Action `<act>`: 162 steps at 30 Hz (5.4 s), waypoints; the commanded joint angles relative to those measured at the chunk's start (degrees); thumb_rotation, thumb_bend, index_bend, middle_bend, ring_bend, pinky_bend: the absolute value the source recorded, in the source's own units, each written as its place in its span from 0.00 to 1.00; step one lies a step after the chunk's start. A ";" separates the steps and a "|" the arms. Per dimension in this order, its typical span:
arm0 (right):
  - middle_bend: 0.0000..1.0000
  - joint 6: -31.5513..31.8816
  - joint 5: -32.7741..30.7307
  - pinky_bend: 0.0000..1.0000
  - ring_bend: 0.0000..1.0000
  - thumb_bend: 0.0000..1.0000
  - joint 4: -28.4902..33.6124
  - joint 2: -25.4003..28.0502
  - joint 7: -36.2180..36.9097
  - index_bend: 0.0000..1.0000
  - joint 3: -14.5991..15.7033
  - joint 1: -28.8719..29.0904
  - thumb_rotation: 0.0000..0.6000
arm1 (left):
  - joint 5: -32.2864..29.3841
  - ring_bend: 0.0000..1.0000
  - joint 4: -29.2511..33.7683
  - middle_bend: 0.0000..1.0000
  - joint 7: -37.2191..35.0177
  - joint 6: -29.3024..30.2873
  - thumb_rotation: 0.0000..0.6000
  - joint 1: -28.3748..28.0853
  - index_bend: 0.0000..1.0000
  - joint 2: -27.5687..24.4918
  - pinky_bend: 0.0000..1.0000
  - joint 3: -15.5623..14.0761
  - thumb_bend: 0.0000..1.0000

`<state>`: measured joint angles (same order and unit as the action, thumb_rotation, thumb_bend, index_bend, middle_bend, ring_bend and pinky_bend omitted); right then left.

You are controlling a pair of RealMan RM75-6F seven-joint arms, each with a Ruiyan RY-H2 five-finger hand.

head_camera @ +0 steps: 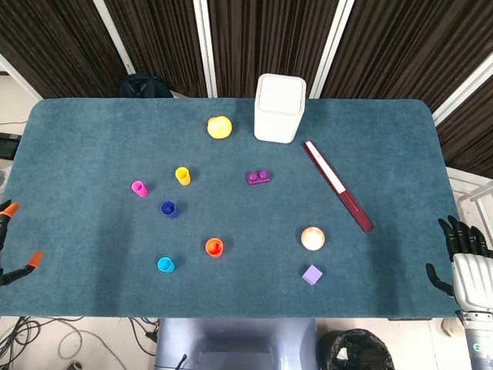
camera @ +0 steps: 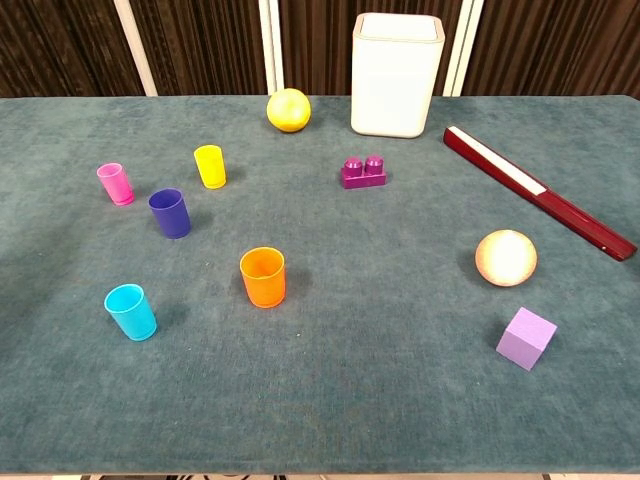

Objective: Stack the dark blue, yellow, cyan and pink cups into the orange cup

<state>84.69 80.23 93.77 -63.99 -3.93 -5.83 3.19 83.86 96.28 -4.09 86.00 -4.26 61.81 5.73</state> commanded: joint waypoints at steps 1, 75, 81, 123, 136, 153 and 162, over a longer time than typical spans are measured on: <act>0.00 -0.29 -0.09 0.02 0.04 0.42 -0.08 -0.05 -0.11 0.04 0.00 0.07 1.00 | 0.91 0.00 1.43 0.02 0.74 -6.00 1.00 -4.58 0.09 -2.63 0.00 1.03 0.23; 0.00 -3.00 -7.97 0.02 0.04 0.42 -5.04 -2.00 -1.25 0.04 -2.97 0.74 1.00 | -37.99 0.00 -14.27 0.05 39.50 -38.37 1.00 -45.62 0.42 22.83 0.00 0.69 0.32; 0.00 -2.75 -7.88 0.02 0.04 0.42 -4.86 -1.88 -1.15 0.04 -3.02 0.64 1.00 | -38.19 0.00 -13.80 0.06 39.54 -37.50 1.00 -45.55 0.44 22.48 0.00 0.30 0.33; 0.00 -1.66 -7.78 0.02 0.04 0.42 -4.28 -0.75 0.73 0.04 -3.60 -0.08 1.00 | -28.97 0.00 14.76 0.06 40.54 -32.45 1.00 -46.68 0.42 14.14 0.00 -0.75 0.33; 0.00 -1.28 -7.75 0.02 0.04 0.42 -3.94 -0.50 0.87 0.04 -3.70 -0.30 1.00 | -29.79 0.00 11.68 0.06 40.32 -31.90 1.00 -47.25 0.42 17.44 0.00 -1.31 0.33; 0.00 -1.51 -7.86 0.02 0.04 0.42 -3.78 -0.28 1.32 0.04 -3.73 -0.38 1.00 | -32.05 0.00 8.99 0.06 41.72 -31.09 1.00 -47.93 0.41 20.16 0.00 -2.23 0.33; 0.00 -1.51 -8.00 0.02 0.04 0.42 -3.73 -0.25 1.24 0.04 -3.78 -0.41 1.00 | -33.30 0.00 7.59 0.06 42.14 -31.20 1.00 -48.50 0.26 21.18 0.00 -2.30 0.32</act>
<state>83.17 72.24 90.04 -64.24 -2.70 -9.61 2.79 50.59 103.90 38.02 54.81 -52.73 82.97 3.45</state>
